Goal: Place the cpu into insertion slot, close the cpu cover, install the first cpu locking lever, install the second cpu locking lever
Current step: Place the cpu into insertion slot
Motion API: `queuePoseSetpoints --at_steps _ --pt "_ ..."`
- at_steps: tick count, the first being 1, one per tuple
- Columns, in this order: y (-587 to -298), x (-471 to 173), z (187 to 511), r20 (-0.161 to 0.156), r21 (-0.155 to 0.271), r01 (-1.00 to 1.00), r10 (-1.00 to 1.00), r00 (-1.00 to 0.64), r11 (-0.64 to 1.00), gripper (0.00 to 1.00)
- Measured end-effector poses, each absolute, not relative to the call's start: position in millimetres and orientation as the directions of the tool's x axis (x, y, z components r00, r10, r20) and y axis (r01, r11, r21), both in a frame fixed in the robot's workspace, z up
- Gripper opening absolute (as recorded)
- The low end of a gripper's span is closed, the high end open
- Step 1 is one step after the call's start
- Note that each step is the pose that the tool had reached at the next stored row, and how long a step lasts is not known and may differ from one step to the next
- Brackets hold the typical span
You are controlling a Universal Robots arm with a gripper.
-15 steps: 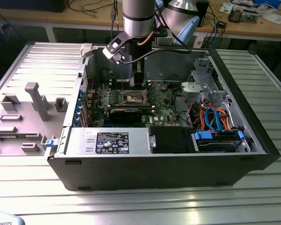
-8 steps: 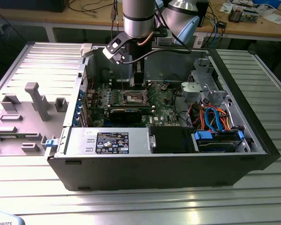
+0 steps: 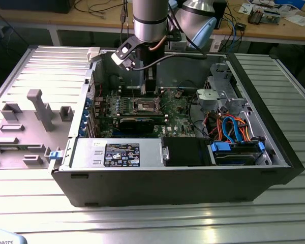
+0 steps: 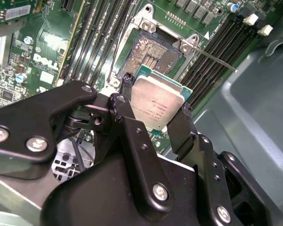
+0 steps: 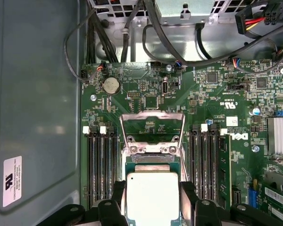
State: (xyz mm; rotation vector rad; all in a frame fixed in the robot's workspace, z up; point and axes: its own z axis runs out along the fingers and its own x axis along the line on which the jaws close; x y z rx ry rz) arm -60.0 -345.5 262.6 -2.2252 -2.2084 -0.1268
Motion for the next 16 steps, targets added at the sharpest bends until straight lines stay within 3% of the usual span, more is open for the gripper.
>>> queuePoseSetpoints --at_steps 16 --pt "-346 -62 241 0.062 0.054 0.999 0.998 0.003 -0.006 0.55"
